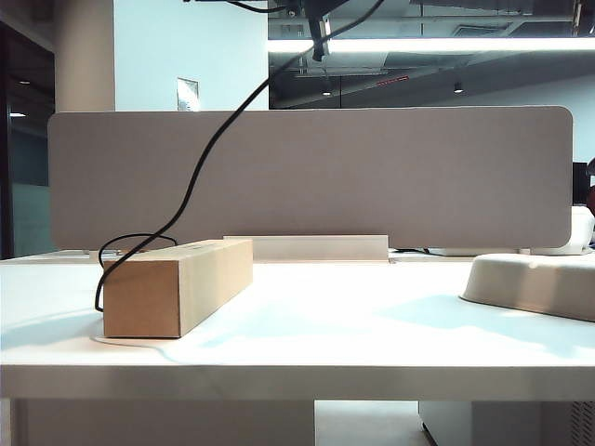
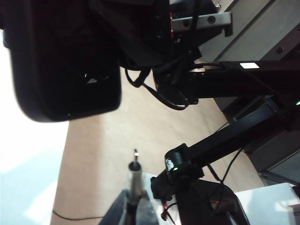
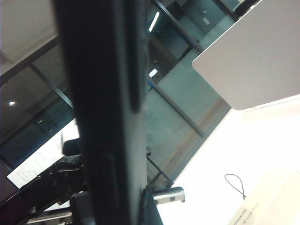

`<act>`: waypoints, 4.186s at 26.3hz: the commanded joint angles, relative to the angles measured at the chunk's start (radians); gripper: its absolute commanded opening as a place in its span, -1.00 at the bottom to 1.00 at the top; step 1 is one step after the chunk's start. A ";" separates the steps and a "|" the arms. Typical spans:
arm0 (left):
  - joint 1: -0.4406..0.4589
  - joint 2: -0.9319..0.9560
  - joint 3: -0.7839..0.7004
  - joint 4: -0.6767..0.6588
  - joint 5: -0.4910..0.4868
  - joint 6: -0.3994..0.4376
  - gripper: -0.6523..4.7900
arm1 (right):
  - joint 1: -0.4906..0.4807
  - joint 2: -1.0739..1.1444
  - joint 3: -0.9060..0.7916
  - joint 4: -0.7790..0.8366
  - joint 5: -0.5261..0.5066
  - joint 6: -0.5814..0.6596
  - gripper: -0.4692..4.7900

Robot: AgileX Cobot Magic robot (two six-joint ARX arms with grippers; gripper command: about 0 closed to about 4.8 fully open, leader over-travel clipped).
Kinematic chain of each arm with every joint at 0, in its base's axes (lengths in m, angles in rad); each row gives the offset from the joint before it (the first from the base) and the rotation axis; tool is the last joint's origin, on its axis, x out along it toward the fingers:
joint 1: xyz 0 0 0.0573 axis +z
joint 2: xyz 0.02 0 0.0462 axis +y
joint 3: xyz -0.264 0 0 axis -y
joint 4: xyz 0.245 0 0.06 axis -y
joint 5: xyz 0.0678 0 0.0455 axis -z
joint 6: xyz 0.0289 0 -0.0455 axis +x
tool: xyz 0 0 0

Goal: Pick up the charging cable and the phone, plug the charging cable into the charging port on the phone, and finally place them back on the table.

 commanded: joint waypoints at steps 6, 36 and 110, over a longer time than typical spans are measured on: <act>-0.009 0.019 0.001 0.033 0.031 -0.016 -0.78 | 0.000 -0.007 0.008 0.041 -0.024 0.005 -0.85; 0.006 0.068 -0.001 0.115 0.068 -0.077 -0.78 | 0.023 -0.007 0.008 0.041 -0.063 0.008 -0.85; 0.004 0.068 0.000 0.222 0.043 -0.204 -0.78 | 0.023 -0.006 0.008 0.012 -0.042 -0.031 -0.85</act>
